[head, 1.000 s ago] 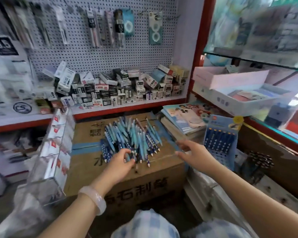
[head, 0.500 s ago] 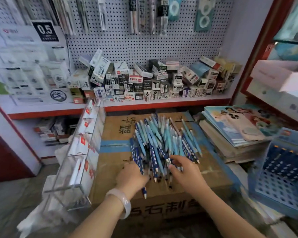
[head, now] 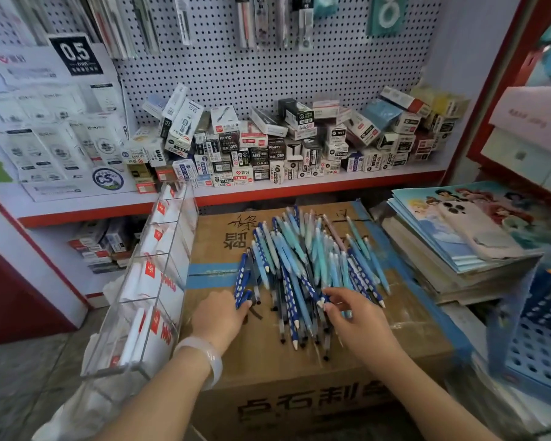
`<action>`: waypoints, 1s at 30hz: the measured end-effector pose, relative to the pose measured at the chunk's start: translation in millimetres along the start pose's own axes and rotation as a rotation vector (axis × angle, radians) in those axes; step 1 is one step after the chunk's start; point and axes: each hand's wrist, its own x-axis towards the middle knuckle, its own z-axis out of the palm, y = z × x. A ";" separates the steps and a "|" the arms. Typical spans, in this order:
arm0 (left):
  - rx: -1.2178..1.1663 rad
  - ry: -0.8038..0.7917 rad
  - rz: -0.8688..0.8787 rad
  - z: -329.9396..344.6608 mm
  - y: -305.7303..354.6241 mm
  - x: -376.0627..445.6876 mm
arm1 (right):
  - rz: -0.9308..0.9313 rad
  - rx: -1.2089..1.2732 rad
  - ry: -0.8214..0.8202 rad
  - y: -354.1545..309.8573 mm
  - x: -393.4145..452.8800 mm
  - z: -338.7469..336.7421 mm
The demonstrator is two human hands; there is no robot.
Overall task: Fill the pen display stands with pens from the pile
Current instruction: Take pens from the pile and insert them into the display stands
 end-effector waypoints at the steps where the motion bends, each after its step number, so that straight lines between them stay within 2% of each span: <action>1: 0.018 0.010 0.001 0.0 0.3 2.4 | 0.001 0.005 0.003 0.1 1.3 -0.9; 8: 0.071 0.040 -0.023 -1.5 -3.8 13.6 | -0.001 0.043 0.031 4.1 6.0 -7.8; 14: -0.151 0.076 -0.092 -17.1 5.8 23.5 | -0.010 0.039 0.059 4.3 10.2 -5.1; 17: -0.258 -0.002 -0.188 -23.5 16.4 44.9 | -0.007 0.053 0.070 5.4 14.1 -6.1; 21: -0.133 -0.140 -0.199 -19.1 28.3 76.6 | 0.021 0.090 0.084 9.2 18.7 -12.8; 24: -0.156 -0.215 -0.207 -14.5 29.8 90.1 | 0.039 0.109 0.112 10.9 20.7 -18.0; 27: -0.153 -0.223 -0.260 -12.2 32.6 90.7 | 0.059 0.106 0.121 12.0 21.5 -20.6; 30: -0.134 -0.153 -0.279 -6.6 37.5 87.1 | 0.076 0.110 0.130 13.0 20.6 -23.4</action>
